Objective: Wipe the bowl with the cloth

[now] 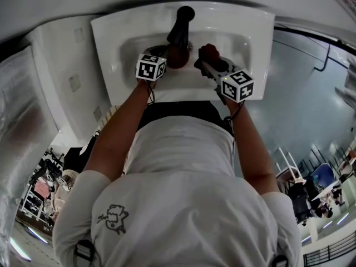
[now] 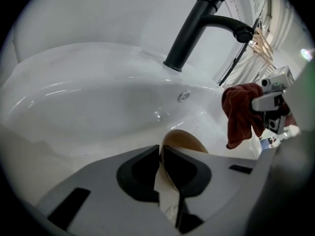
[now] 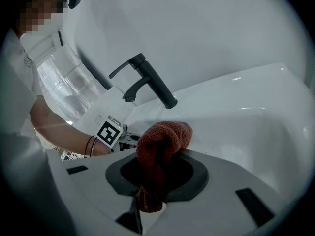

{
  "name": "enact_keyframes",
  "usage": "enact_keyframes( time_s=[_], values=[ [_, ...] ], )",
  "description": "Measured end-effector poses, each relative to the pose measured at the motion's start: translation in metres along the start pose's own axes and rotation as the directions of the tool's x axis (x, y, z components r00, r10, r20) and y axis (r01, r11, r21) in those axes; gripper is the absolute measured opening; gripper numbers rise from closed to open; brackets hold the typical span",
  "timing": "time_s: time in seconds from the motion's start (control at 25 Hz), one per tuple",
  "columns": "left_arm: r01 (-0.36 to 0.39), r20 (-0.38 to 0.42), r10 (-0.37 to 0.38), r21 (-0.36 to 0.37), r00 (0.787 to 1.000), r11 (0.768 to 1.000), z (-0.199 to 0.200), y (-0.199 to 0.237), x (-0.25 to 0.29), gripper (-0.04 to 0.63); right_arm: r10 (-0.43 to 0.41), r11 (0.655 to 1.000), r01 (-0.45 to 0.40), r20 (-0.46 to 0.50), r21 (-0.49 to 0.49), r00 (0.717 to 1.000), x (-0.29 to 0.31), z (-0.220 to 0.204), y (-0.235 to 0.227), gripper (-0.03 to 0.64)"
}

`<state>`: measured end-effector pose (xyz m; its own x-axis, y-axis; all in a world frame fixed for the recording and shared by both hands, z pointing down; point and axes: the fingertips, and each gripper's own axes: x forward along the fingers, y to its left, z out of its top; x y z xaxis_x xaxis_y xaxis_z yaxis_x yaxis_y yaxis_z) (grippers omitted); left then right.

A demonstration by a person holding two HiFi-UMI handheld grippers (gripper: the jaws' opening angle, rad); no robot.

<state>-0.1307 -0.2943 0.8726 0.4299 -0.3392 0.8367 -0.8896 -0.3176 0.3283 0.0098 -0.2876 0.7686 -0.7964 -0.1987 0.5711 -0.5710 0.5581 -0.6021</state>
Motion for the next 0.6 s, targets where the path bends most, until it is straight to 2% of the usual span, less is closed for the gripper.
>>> enact_keyframes(
  time_s=[0.24,0.6],
  values=[
    [0.003,-0.009,-0.003,-0.020,1.000,1.000,-0.004,0.003,-0.001,0.147,-0.010,1.000,0.010,0.013,-0.007,1.000,-0.004,0.004,-0.001,0.103],
    [0.006,0.046,-0.006,-0.003,0.999,1.000,0.014,0.004,-0.028,0.155,-0.011,0.999,0.013,0.032,-0.050,0.999,-0.013,0.021,0.019,0.103]
  ],
)
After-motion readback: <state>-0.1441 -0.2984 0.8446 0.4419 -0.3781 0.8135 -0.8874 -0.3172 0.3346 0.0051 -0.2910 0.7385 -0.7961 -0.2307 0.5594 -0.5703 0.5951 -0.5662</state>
